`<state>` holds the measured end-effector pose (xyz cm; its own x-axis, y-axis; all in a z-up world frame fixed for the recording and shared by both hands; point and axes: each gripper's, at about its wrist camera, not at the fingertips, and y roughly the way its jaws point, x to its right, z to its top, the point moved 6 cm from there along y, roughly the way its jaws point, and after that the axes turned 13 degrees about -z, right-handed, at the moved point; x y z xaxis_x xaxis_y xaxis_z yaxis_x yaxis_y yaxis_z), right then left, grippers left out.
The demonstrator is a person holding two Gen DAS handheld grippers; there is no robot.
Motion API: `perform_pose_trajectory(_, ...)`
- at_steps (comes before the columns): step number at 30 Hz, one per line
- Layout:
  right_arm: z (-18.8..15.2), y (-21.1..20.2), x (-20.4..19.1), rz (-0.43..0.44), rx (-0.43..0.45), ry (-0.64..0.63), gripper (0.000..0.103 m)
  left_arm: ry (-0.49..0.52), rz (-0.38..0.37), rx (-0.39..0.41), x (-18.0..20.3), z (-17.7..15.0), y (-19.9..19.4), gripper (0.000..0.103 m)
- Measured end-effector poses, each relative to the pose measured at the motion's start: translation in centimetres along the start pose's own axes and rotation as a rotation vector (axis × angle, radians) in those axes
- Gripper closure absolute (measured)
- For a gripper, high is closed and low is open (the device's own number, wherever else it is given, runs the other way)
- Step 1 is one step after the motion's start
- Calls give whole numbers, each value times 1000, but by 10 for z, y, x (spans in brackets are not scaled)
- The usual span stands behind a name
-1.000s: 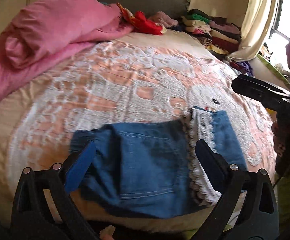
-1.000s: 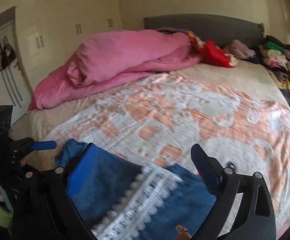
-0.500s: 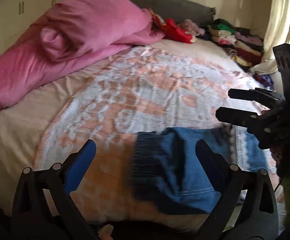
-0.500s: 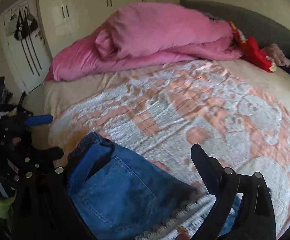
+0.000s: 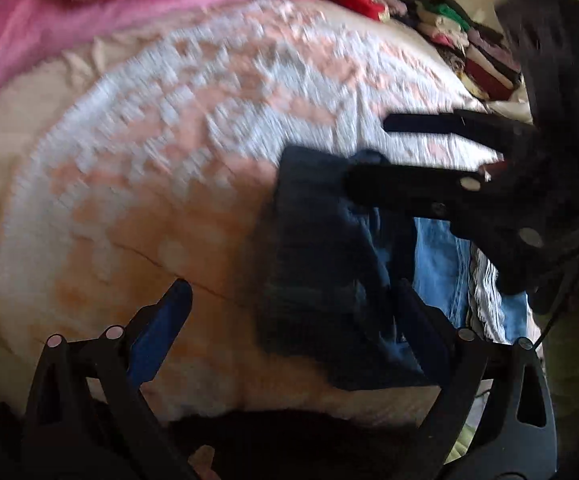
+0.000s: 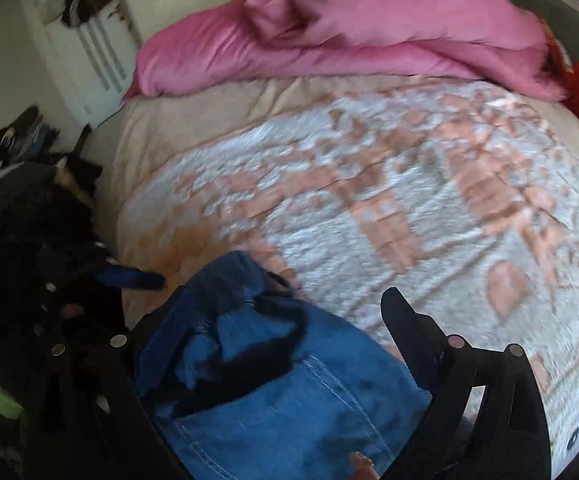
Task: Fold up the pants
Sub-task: 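Grasp the elastic waistband with the right tool and fold it over the pants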
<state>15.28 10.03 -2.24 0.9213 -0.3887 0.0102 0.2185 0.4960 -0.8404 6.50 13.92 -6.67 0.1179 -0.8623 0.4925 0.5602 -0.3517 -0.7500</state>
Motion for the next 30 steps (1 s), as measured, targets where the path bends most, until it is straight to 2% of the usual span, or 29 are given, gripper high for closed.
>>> perform_pose_trajectory(2, -1, 9, -10, 28, -33, -37, 9, -4, 1, -29, -1, -5, 10, 15)
perform_pose_trajectory(6, -6, 26, -24, 65, -94, -84, 10, -31, -28, -19, -5, -7, 6, 15)
perform_pose_trajectory(7, -7, 29, -25, 80, -99, -84, 16, -35, -30, -21, -6, -8, 6, 15)
perform_pose_trajectory(10, -10, 35, -30, 158, -115, -64, 50, -36, -27, -21, -5, -9, 4, 15)
perform_pose_trajectory(14, -11, 19, -23, 182, -50, -14, 68, -49, -38, -9, -5, -10, 1, 15)
perform_pose_trajectory(21, -20, -34, 5, 236, 93, 108, 70, -68, -95, 27, 14, -11, -7, 13)
perform_pose_trajectory(28, -36, -77, 36, 243, 189, 196, 70, -60, -234, 42, 57, -11, 1, 13)
perform_pose_trajectory(29, -40, -83, 41, 239, 201, 205, 70, -59, -254, 43, 63, -11, 3, 14)
perform_pose_trajectory(30, -42, -88, 45, 232, 211, 212, 70, -54, -286, 42, 73, -10, 6, 21)
